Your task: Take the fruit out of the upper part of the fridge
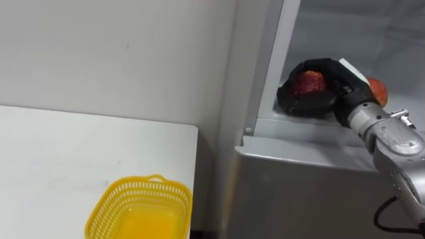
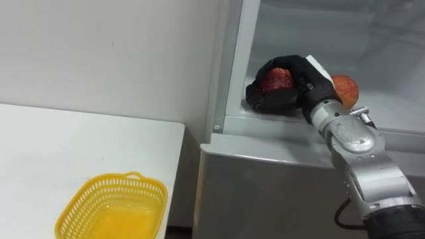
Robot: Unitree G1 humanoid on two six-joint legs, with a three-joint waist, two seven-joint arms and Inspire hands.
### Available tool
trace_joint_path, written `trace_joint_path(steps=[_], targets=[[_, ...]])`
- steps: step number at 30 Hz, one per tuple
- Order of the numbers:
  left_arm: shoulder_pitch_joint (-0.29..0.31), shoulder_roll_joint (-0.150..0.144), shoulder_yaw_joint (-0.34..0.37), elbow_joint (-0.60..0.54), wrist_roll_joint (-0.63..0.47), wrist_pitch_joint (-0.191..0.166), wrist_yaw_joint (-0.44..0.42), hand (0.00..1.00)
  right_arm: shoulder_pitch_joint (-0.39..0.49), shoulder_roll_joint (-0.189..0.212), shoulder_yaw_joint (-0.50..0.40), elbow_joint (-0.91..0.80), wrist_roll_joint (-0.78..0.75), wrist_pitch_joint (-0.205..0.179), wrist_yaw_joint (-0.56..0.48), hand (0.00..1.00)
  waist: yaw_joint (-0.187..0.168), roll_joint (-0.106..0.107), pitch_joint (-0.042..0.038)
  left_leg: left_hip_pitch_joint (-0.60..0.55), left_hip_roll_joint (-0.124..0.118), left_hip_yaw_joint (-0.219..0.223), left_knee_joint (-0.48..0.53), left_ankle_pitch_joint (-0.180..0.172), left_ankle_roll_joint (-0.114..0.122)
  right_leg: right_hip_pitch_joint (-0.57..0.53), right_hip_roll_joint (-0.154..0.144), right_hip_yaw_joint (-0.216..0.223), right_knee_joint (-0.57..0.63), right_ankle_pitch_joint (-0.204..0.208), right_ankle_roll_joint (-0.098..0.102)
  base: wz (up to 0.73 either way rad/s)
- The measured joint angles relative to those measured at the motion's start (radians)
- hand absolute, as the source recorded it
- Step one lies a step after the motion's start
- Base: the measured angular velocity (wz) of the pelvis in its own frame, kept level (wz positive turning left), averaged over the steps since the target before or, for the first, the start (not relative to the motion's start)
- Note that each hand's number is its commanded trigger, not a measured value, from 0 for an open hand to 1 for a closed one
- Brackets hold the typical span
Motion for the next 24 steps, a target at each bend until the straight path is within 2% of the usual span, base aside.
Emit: trace_joint_path(steps=[2, 8, 10, 14, 17, 19, 21, 24], targets=[[0.001, -0.001, -0.004, 0.000, 0.000, 0.000, 0.006, 0.00, 0.008, 0.000, 0.000, -0.027, -0.005, 0.001, -0.009, 1.00, -0.004, 0.007, -0.0015, -0.001, 0.000, 0.000, -0.003, 0.000, 0.000, -0.001, 0.000, 0.000, 0.000, 0.000, 0.000, 0.00], [0.008, -0.002, -0.026, 0.004, -0.024, -0.015, 0.039, 0.00, 0.113, 0.009, 0.002, -0.201, -0.008, -0.002, -0.052, 1.00, -0.008, 0.030, -0.0068, 0.015, 0.001, 0.010, -0.006, 0.001, 0.000, 0.000, 0.000, 0.015, -0.002, 0.000, 0.000, -0.04], [0.011, -0.003, -0.033, 0.004, -0.045, -0.025, 0.057, 0.00, 0.152, 0.028, 0.002, -0.272, -0.014, -0.002, -0.071, 1.00, -0.012, 0.037, -0.0103, 0.017, 0.001, 0.012, -0.007, 0.001, 0.000, 0.000, 0.001, 0.016, -0.002, 0.000, 0.000, -0.06], [0.010, -0.005, -0.040, 0.004, -0.059, -0.027, 0.069, 0.00, 0.218, 0.066, 0.002, -0.370, -0.016, -0.002, -0.108, 1.00, -0.014, 0.040, -0.0100, 0.020, 0.001, 0.013, -0.007, 0.001, 0.000, 0.001, 0.000, 0.016, -0.002, 0.000, 0.000, -0.04], [0.010, -0.011, -0.044, 0.006, -0.081, -0.028, 0.079, 0.00, 0.269, 0.098, 0.002, -0.455, -0.017, 0.000, -0.121, 1.00, -0.016, 0.046, -0.0056, 0.016, 0.002, 0.019, -0.007, 0.000, 0.000, -0.005, 0.002, 0.030, 0.000, 0.000, 0.000, -0.04], [0.011, -0.019, -0.052, 0.006, -0.081, -0.032, 0.077, 0.00, 0.321, 0.137, 0.005, -0.544, -0.038, 0.000, -0.119, 1.00, -0.013, 0.054, -0.0032, 0.014, 0.002, 0.026, -0.009, 0.000, 0.000, -0.010, 0.002, 0.034, 0.002, 0.000, 0.000, -0.08], [0.016, -0.025, -0.052, 0.006, -0.081, -0.048, 0.073, 0.00, 0.346, 0.154, 0.013, -0.590, -0.049, 0.000, -0.113, 1.00, -0.012, 0.061, -0.0037, 0.014, 0.002, 0.033, -0.015, 0.000, 0.000, -0.011, 0.001, 0.034, 0.002, 0.000, 0.000, -0.06], [0.019, -0.025, -0.052, 0.013, -0.089, -0.069, 0.064, 0.00, 0.369, 0.155, 0.026, -0.664, -0.071, -0.001, -0.116, 1.00, -0.015, 0.064, -0.0049, 0.007, 0.004, 0.034, -0.015, 0.000, 0.000, -0.016, 0.002, 0.032, 0.002, 0.000, 0.000, -0.01]])
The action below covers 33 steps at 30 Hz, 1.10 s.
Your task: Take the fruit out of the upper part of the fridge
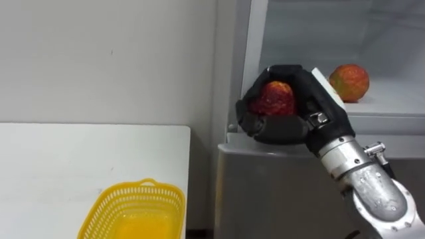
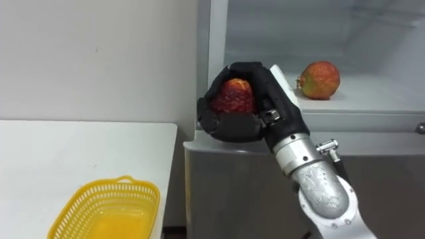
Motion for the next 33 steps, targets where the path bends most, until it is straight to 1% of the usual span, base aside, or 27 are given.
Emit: trace_joint_path(steps=[2, 4, 9, 11, 12, 14, 16, 17, 19, 22, 24, 26, 28, 30, 31, 32, 33], targets=[[-0.001, -0.001, 0.000, 0.019, 0.000, -0.013, -0.001, 0.00, 0.006, 0.001, 0.014, -0.061, -0.061, -0.001, 0.001, 1.00, 0.000, 0.003, -0.0011, -0.005, 0.001, 0.003, 0.002, 0.000, 0.000, -0.006, 0.000, 0.001, 0.000, 0.000, 0.000, -0.02], [0.001, -0.008, 0.000, 0.031, 0.000, -0.015, -0.003, 0.00, 0.006, 0.002, 0.032, -0.126, -0.159, -0.003, 0.002, 1.00, -0.001, 0.010, -0.0057, 0.000, 0.000, 0.006, 0.004, 0.000, 0.000, -0.006, -0.001, 0.000, -0.001, 0.001, 0.000, -0.02], [-0.004, -0.011, -0.004, 0.031, -0.002, -0.020, -0.002, 0.00, 0.019, 0.012, 0.064, -0.204, -0.217, -0.005, 0.011, 1.00, -0.002, 0.017, -0.0040, 0.000, 0.000, 0.006, -0.002, 0.000, 0.000, -0.003, -0.001, -0.002, -0.002, 0.000, 0.000, 0.00], [-0.006, -0.011, -0.018, 0.030, -0.004, -0.021, -0.001, 0.00, 0.024, 0.014, 0.084, -0.241, -0.265, -0.005, 0.012, 1.00, -0.003, 0.019, -0.0044, -0.005, 0.000, 0.004, -0.006, 0.000, 0.000, -0.009, 0.000, 0.000, -0.002, 0.001, 0.000, 0.00], [-0.011, -0.011, -0.023, 0.032, -0.007, -0.021, -0.002, 0.00, 0.024, 0.018, 0.096, -0.256, -0.298, -0.012, 0.012, 1.00, -0.002, 0.019, -0.0044, -0.006, 0.000, 0.006, -0.008, 0.000, 0.000, -0.010, 0.000, 0.004, -0.002, 0.001, 0.000, 0.00], [-0.022, -0.010, -0.023, 0.049, -0.010, -0.036, -0.004, 0.00, 0.025, 0.025, 0.114, -0.275, -0.351, -0.019, 0.014, 1.00, 0.002, 0.018, -0.0047, -0.005, 0.001, 0.005, -0.007, 0.001, -0.001, -0.008, 0.001, 0.005, -0.002, 0.000, 0.000, 0.00], [-0.030, -0.002, -0.036, 0.076, -0.010, -0.056, -0.002, 0.00, 0.025, 0.034, 0.144, -0.282, -0.419, -0.042, 0.014, 1.00, 0.008, 0.012, -0.0035, 0.001, 0.001, 0.004, -0.008, 0.003, -0.003, -0.008, 0.002, 0.005, -0.002, 0.000, -0.001, -0.04], [-0.030, 0.000, -0.039, 0.078, -0.010, -0.059, -0.001, 0.00, 0.025, 0.038, 0.153, -0.282, -0.431, -0.045, 0.014, 1.00, 0.008, 0.009, -0.0023, 0.001, 0.001, 0.004, -0.009, 0.003, -0.003, -0.008, 0.002, 0.005, -0.002, 0.000, -0.001, 0.00], [-0.036, 0.004, -0.040, 0.078, -0.009, -0.064, 0.003, 0.00, 0.025, 0.040, 0.179, -0.277, -0.462, -0.057, 0.021, 1.00, 0.017, -0.004, 0.0060, -0.001, 0.001, 0.003, -0.009, 0.003, -0.003, -0.009, 0.002, 0.002, -0.002, 0.000, -0.001, 0.00], [-0.050, 0.016, -0.051, 0.088, -0.009, -0.068, 0.002, 0.00, 0.026, 0.039, 0.203, -0.266, -0.494, -0.068, 0.027, 1.00, 0.031, -0.020, 0.0095, -0.012, 0.000, -0.001, -0.008, 0.003, -0.003, -0.017, 0.001, -0.002, -0.002, 0.001, -0.001, 0.04], [-0.054, 0.021, -0.055, 0.098, 0.000, -0.072, 0.002, 0.00, 0.026, 0.040, 0.211, -0.256, -0.510, -0.079, 0.032, 1.00, 0.033, -0.029, 0.0120, -0.016, -0.003, -0.011, -0.004, 0.003, -0.003, -0.016, 0.000, -0.006, -0.002, 0.001, -0.001, 0.14], [-0.057, 0.024, -0.055, 0.098, 0.012, -0.073, 0.002, 0.00, 0.026, 0.043, 0.221, -0.239, -0.545, -0.088, 0.032, 1.00, 0.037, -0.037, 0.0124, -0.022, -0.004, -0.021, -0.001, 0.004, -0.002, -0.016, -0.002, -0.017, -0.002, 0.001, -0.001, 0.14], [-0.065, 0.024, -0.057, 0.098, 0.012, -0.073, 0.001, 0.00, 0.026, 0.045, 0.256, -0.198, -0.566, -0.088, 0.032, 1.00, 0.063, -0.041, 0.0119, -0.022, -0.004, -0.021, 0.000, 0.004, -0.002, -0.016, -0.002, -0.024, -0.002, 0.001, 0.000, 0.00], [-0.069, 0.024, -0.059, 0.098, 0.012, -0.073, 0.001, 0.00, 0.026, 0.044, 0.289, -0.164, -0.566, -0.087, 0.032, 1.00, 0.080, -0.044, 0.0127, -0.023, -0.004, -0.022, 0.000, 0.004, -0.002, -0.016, -0.001, -0.026, -0.002, 0.000, 0.000, 0.02], [-0.071, 0.027, -0.059, 0.098, 0.013, -0.073, 0.001, 0.00, 0.025, 0.044, 0.307, -0.138, -0.566, -0.087, 0.032, 1.00, 0.091, -0.048, 0.0117, -0.024, -0.004, -0.025, -0.001, 0.004, -0.002, -0.016, -0.001, -0.030, -0.003, 0.000, 0.000, 0.07], [-0.071, 0.029, -0.059, 0.098, 0.013, -0.073, 0.000, 0.00, 0.025, 0.044, 0.315, -0.126, -0.566, -0.087, 0.032, 1.00, 0.093, -0.050, 0.0118, -0.025, -0.004, -0.029, -0.001, 0.004, -0.002, -0.016, -0.001, -0.033, -0.003, 0.000, 0.000, 0.12], [-0.071, 0.033, -0.059, 0.099, 0.014, -0.073, 0.000, 0.00, 0.025, 0.044, 0.324, -0.106, -0.566, -0.087, 0.032, 1.00, 0.096, -0.055, 0.0138, -0.026, -0.004, -0.036, -0.001, 0.004, -0.002, -0.015, 0.000, -0.035, -0.003, 0.000, 0.000, 0.15]])
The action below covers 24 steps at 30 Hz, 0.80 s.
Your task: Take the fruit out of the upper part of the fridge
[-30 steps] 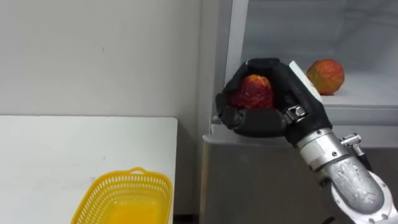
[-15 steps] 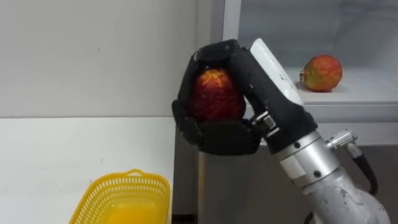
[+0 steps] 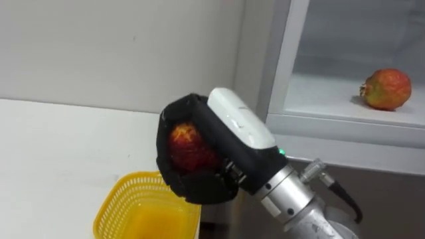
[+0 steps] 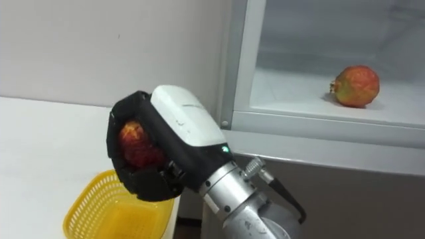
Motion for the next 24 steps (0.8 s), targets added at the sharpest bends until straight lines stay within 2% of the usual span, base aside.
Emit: trace_joint_path(steps=[3, 6, 11, 16, 20, 24], targets=[[0.001, 0.004, 0.000, 0.002, 0.007, 0.000, -0.003, 0.00, 0.000, -0.002, 0.001, 0.023, 0.000, 0.000, 0.000, 1.00, 0.016, -0.013, 0.0031, -0.008, -0.001, -0.013, 0.002, 0.000, 0.000, 0.000, 0.000, -0.018, 0.000, 0.000, 0.000, 0.14], [0.003, 0.005, 0.000, 0.002, 0.010, 0.001, -0.007, 0.00, -0.005, 0.002, 0.001, 0.025, -0.029, 0.000, -0.001, 1.00, 0.023, -0.018, 0.0011, -0.014, -0.002, -0.022, 0.005, 0.000, 0.000, 0.000, -0.002, -0.035, 0.000, 0.000, 0.000, 0.11], [0.002, 0.007, -0.001, 0.002, 0.042, 0.001, -0.019, 0.00, -0.033, 0.005, 0.017, 0.072, -0.108, 0.000, -0.007, 1.00, 0.047, -0.020, 0.0020, -0.013, -0.002, -0.021, 0.003, 0.000, 0.000, -0.003, -0.004, -0.050, 0.000, 0.000, 0.000, 0.00], [0.003, 0.006, -0.033, 0.002, 0.054, 0.014, -0.021, 0.00, -0.035, 0.027, 0.075, 0.197, -0.182, 0.023, -0.005, 1.00, 0.062, -0.020, 0.0047, -0.018, -0.002, -0.022, 0.003, 0.000, 0.000, -0.006, -0.008, -0.049, 0.000, 0.000, 0.000, 0.01], [-0.002, 0.004, -0.039, 0.006, 0.054, 0.018, -0.027, 0.00, -0.035, 0.045, 0.076, 0.241, -0.220, 0.024, -0.003, 1.00, 0.075, -0.020, 0.0056, -0.026, -0.001, -0.024, 0.000, 0.000, 0.000, -0.011, -0.009, -0.053, 0.000, 0.000, 0.001, 0.02], [-0.004, 0.004, -0.047, 0.006, 0.055, 0.019, -0.031, 0.00, -0.036, 0.048, 0.101, 0.298, -0.265, 0.024, -0.004, 1.00, 0.083, -0.027, 0.0082, -0.039, -0.002, -0.030, 0.002, 0.001, -0.001, -0.022, -0.010, -0.081, 0.000, 0.000, 0.001, 0.05]])
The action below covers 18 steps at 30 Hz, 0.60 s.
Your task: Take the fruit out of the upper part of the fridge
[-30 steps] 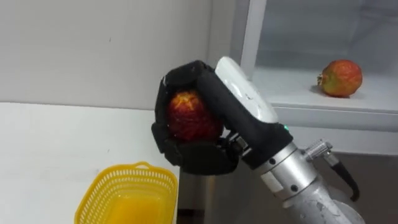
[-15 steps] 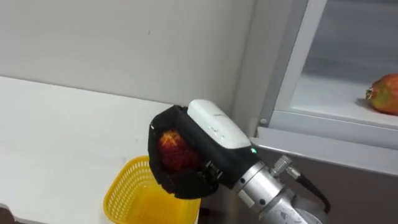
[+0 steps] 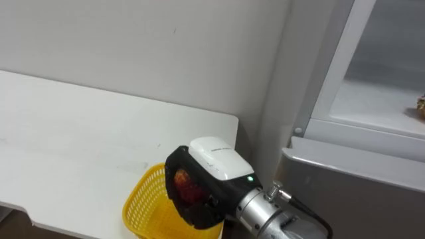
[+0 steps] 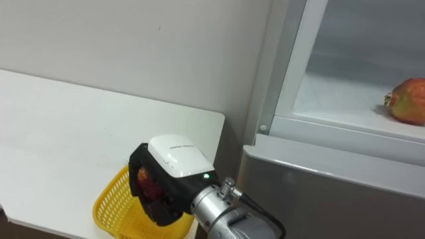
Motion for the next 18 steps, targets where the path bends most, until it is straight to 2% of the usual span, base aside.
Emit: trace_joint_path(steps=[4, 11, 13, 18], targets=[[-0.003, 0.000, -0.009, 0.000, 0.020, 0.000, -0.020, 0.00, 0.000, 0.010, 0.014, 0.053, -0.074, 0.014, 0.001, 1.00, 0.020, -0.013, -0.0002, -0.004, -0.001, -0.005, 0.000, 0.000, 0.000, -0.003, 0.000, -0.005, -0.001, 0.000, 0.000, 0.03], [-0.004, 0.000, -0.009, 0.000, 0.033, 0.000, -0.044, 0.00, -0.001, 0.025, 0.014, 0.087, -0.096, 0.021, 0.002, 1.00, 0.022, -0.026, 0.0030, -0.004, -0.006, -0.015, 0.001, 0.002, 0.002, -0.002, -0.005, -0.007, -0.002, -0.001, 0.001, 0.05], [-0.005, 0.001, -0.011, 0.001, 0.032, 0.003, -0.044, 0.00, -0.005, 0.030, 0.015, 0.100, -0.096, 0.031, 0.002, 1.00, 0.022, -0.030, 0.0013, -0.006, -0.012, -0.018, 0.001, 0.003, 0.005, -0.002, -0.009, -0.006, -0.002, -0.005, 0.007, 0.00], [-0.006, 0.006, -0.011, 0.000, 0.031, 0.021, -0.043, 0.00, -0.055, 0.037, 0.064, 0.163, -0.087, 0.063, 0.004, 1.00, 0.025, -0.036, 0.0025, -0.003, -0.014, -0.019, 0.002, 0.005, 0.007, 0.001, -0.009, -0.005, -0.002, -0.005, 0.007, 0.00]])
